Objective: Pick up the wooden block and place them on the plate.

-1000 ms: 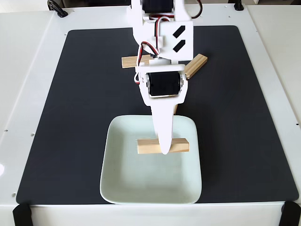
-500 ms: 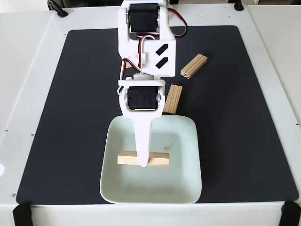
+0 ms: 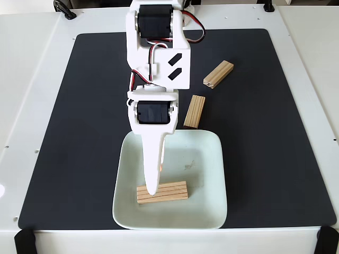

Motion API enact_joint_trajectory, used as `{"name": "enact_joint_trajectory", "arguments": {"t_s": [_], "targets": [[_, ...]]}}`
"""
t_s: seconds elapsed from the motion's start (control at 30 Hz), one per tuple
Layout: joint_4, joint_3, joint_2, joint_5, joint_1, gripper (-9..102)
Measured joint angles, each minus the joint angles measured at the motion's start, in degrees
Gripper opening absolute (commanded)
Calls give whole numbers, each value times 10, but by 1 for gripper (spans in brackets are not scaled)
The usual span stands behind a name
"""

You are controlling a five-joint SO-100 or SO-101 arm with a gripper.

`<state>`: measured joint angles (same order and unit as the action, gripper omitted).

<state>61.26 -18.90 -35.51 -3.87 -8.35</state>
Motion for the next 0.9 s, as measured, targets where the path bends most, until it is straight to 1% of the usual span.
{"name": "enact_joint_trajectory", "arguments": {"t_s": [0.07, 0.1, 0.27, 0.3, 0.37, 0.43, 0.53, 0.7, 0.8, 0.9], "targets": [[0, -51, -50, 0, -5, 33], [0, -79, -78, 0, -8, 29], [0, -245, -257, 0, -28, 0], [0, -285, -297, 0, -36, -2], [0, -369, -378, 0, -53, 1], [0, -459, -460, 16, -74, -1], [0, -598, -582, 47, -108, 0], [0, -839, -775, 146, -165, 0], [0, -965, -853, 199, -183, 0], [0, -1050, -887, 243, -196, 0]]}}
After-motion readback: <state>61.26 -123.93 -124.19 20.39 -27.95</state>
